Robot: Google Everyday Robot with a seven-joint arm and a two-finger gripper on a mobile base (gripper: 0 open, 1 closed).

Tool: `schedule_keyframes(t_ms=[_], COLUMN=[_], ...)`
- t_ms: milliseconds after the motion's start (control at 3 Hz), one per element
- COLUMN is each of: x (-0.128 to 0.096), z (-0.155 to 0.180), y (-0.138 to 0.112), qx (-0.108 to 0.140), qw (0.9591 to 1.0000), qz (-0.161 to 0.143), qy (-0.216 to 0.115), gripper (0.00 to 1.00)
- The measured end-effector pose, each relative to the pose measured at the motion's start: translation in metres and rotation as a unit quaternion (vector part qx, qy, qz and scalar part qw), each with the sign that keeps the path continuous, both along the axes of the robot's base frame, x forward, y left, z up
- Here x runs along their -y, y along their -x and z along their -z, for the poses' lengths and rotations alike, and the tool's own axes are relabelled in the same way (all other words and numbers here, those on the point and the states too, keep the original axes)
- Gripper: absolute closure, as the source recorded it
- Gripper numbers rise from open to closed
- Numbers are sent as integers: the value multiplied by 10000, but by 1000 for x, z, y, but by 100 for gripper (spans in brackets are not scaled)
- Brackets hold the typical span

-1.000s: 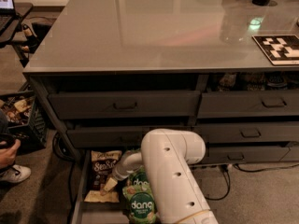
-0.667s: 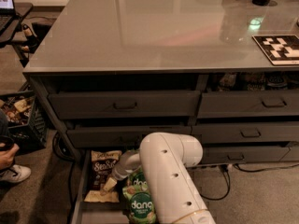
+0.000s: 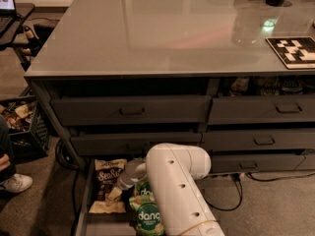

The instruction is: Pick brown chip bag from bottom drawer and place on counter

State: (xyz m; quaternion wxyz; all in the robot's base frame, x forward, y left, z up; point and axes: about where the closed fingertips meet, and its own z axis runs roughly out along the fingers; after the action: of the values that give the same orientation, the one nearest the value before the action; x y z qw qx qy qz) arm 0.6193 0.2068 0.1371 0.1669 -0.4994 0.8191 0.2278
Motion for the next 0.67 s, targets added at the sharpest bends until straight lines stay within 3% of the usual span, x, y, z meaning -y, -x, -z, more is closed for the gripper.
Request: schedule_keyframes(t_ms=[667], x=[0], z=[0], y=[0], qx=[0], qw=[10000], qz=[0], qy=[0], gripper=[77])
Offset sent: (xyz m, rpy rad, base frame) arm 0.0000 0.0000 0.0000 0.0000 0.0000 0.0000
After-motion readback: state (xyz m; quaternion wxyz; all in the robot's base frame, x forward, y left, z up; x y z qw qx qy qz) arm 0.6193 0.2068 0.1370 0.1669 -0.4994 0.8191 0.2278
